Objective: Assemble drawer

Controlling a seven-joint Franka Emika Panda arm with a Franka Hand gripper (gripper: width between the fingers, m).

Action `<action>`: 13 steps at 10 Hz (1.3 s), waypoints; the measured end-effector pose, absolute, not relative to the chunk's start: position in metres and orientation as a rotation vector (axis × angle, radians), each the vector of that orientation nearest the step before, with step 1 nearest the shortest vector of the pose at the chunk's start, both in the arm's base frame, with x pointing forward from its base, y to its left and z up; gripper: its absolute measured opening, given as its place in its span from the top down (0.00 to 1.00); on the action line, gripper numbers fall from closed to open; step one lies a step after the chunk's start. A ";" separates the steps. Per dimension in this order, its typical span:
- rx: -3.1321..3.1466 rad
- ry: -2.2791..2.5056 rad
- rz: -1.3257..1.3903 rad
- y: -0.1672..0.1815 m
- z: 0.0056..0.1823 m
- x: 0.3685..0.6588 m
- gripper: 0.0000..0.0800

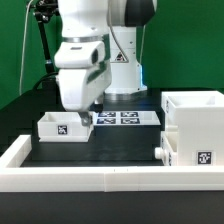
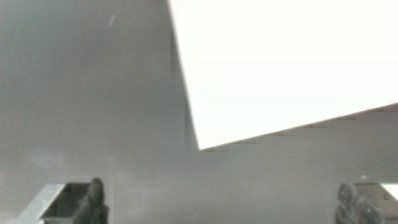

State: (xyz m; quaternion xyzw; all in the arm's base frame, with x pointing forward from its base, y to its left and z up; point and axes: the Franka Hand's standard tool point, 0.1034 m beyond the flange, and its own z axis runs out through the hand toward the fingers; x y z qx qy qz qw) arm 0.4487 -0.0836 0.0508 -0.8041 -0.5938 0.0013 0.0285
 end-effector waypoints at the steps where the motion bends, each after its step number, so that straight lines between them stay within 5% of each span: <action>1: -2.512 -1.798 0.000 -0.085 0.051 0.445 0.19; 6: -2.690 -1.514 0.012 -0.085 0.049 0.445 0.19; 9: -3.021 -0.930 -0.138 -0.103 0.060 0.449 0.19; 13: -3.113 -0.429 -0.162 -0.097 0.053 0.435 0.19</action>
Offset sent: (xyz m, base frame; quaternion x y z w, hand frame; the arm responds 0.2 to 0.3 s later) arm 0.0000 0.0000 0.0000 0.0000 0.0000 0.0650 0.9979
